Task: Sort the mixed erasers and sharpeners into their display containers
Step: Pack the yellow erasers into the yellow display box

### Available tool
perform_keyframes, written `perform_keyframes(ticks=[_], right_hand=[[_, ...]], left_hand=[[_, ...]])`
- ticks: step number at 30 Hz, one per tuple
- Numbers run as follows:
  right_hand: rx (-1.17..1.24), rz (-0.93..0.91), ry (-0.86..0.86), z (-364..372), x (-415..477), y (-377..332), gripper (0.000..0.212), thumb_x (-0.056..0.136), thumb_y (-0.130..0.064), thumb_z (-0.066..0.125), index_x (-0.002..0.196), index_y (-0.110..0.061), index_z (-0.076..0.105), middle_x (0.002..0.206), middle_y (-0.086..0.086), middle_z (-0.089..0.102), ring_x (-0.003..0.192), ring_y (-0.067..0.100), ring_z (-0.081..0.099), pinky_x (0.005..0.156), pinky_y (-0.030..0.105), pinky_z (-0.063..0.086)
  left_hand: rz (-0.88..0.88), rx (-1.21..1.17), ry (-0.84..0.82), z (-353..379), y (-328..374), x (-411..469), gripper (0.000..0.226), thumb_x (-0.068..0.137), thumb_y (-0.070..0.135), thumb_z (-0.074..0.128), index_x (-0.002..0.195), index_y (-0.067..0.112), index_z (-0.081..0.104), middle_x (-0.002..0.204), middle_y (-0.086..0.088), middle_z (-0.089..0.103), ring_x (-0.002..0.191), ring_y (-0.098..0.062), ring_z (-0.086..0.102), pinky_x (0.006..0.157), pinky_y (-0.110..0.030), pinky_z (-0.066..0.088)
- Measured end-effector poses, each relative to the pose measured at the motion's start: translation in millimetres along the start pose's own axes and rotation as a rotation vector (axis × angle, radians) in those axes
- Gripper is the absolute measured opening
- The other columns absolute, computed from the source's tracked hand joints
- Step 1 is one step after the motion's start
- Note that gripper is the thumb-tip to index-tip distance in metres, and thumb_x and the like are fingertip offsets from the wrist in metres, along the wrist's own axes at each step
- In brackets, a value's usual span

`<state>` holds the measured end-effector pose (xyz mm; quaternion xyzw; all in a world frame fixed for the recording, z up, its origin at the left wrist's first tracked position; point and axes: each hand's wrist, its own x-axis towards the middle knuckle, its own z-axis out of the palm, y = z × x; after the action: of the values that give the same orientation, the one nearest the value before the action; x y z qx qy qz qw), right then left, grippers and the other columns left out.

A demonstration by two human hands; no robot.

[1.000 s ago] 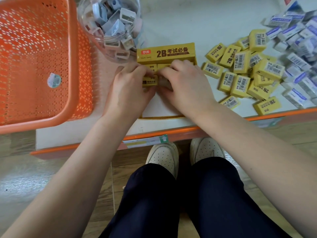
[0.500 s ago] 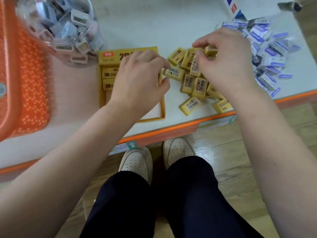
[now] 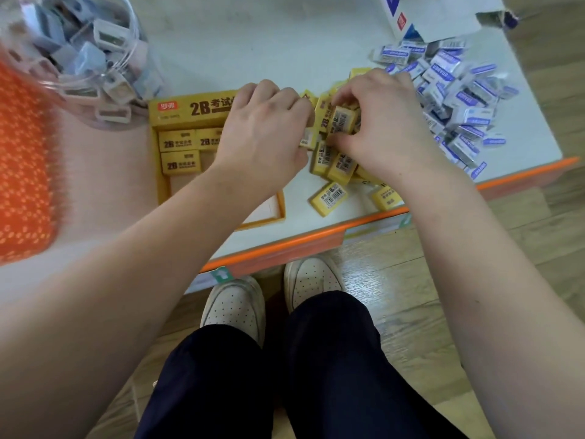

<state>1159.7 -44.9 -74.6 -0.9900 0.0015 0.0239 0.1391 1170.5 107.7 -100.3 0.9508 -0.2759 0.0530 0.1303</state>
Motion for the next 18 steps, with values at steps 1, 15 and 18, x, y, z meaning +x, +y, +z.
perform_keyframes(ticks=[1, 15, 18], right_hand=[[0.015, 0.0, 0.017, -0.4, -0.2, -1.1, 0.03, 0.08, -0.026, 0.066, 0.109, -0.027, 0.059, 0.111, -0.005, 0.056, 0.114, 0.022, 0.041, 0.094, 0.039, 0.037], [0.529, -0.093, -0.049, 4.4, -9.3, -73.8, 0.017, 0.081, -0.031, 0.069, 0.098, -0.031, 0.069, 0.08, -0.018, 0.061, 0.079, 0.001, 0.06, 0.087, 0.019, 0.044], [0.38, -0.214, -0.145, 17.9, -15.8, -86.3, 0.016, 0.084, -0.029, 0.066, 0.099, -0.026, 0.07, 0.085, -0.01, 0.063, 0.084, 0.005, 0.059, 0.079, 0.009, 0.035]], left_hand=[[-0.026, -0.064, 0.046, -1.5, 0.1, -2.3, 0.027, 0.079, 0.02, 0.063, 0.104, 0.013, 0.063, 0.104, -0.006, 0.064, 0.104, -0.031, 0.052, 0.096, -0.037, 0.032], [-0.45, -0.365, 0.168, -39.7, -62.3, -85.4, 0.032, 0.073, 0.027, 0.069, 0.104, 0.016, 0.067, 0.095, 0.012, 0.055, 0.082, 0.002, 0.048, 0.07, -0.002, 0.034], [-0.466, -0.331, 0.155, -41.1, -62.4, -94.3, 0.032, 0.074, 0.025, 0.069, 0.104, 0.016, 0.066, 0.097, 0.006, 0.063, 0.083, -0.004, 0.054, 0.072, -0.015, 0.04]])
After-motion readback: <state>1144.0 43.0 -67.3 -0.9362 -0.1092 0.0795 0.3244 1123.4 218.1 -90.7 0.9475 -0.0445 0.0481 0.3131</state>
